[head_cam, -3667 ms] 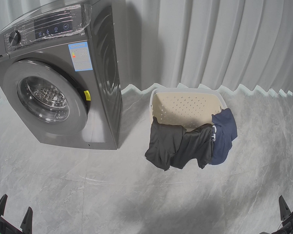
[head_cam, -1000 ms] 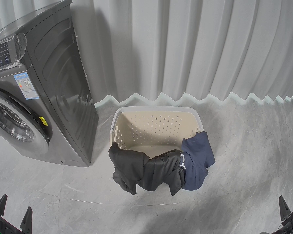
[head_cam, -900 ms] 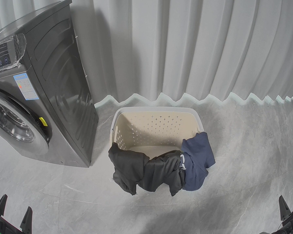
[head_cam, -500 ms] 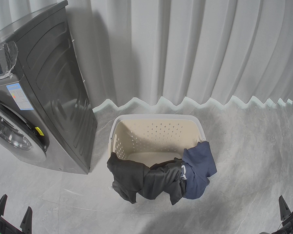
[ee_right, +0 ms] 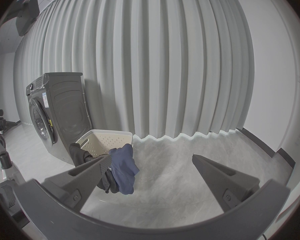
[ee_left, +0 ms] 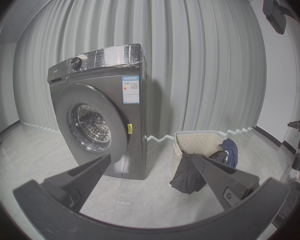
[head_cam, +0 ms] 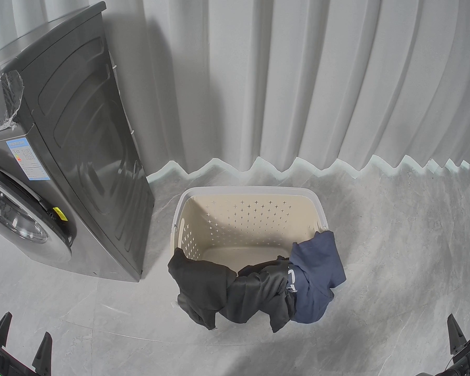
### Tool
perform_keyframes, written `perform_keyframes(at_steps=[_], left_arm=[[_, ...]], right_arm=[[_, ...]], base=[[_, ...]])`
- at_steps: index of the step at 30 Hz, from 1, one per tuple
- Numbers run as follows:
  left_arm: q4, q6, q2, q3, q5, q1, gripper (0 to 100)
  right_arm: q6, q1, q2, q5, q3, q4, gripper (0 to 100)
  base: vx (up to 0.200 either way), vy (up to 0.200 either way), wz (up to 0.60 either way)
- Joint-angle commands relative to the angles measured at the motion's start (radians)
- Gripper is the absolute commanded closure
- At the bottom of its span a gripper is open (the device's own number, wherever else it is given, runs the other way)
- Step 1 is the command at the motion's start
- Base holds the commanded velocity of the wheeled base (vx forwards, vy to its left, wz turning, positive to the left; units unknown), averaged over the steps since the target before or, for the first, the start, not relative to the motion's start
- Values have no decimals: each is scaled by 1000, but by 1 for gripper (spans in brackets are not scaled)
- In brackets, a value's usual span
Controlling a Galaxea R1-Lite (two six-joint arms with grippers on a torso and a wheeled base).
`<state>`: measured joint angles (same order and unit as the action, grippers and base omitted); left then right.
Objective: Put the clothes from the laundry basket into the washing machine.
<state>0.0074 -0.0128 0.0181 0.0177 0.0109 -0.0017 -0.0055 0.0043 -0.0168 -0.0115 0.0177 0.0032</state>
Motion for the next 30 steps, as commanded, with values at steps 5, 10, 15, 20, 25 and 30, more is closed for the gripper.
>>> perform_keyframes(at_steps=[5, 10, 15, 20, 25, 30], left_arm=[[0, -3, -18, -16, 1, 0, 0], [0, -3, -18, -16, 1, 0, 0], [0, -3, -18, -16, 1, 0, 0], [0, -9, -18, -16, 4, 0, 0], [0, -10, -18, -16, 3, 0, 0], [0, -10, -18, -16, 3, 0, 0]], right_arm=[[-1, 0, 17, -1, -16, 0, 0], [-1, 0, 17, -1, -16, 0, 0], [-1, 0, 17, -1, -16, 0, 0], [-1, 0, 17, -1, -16, 0, 0], [-1, 0, 17, -1, -16, 0, 0], [-1, 0, 17, -1, -16, 0, 0]], base=[[120, 0, 0], [200, 0, 0], [40, 0, 0], [0, 0, 0], [200, 0, 0], [40, 0, 0]])
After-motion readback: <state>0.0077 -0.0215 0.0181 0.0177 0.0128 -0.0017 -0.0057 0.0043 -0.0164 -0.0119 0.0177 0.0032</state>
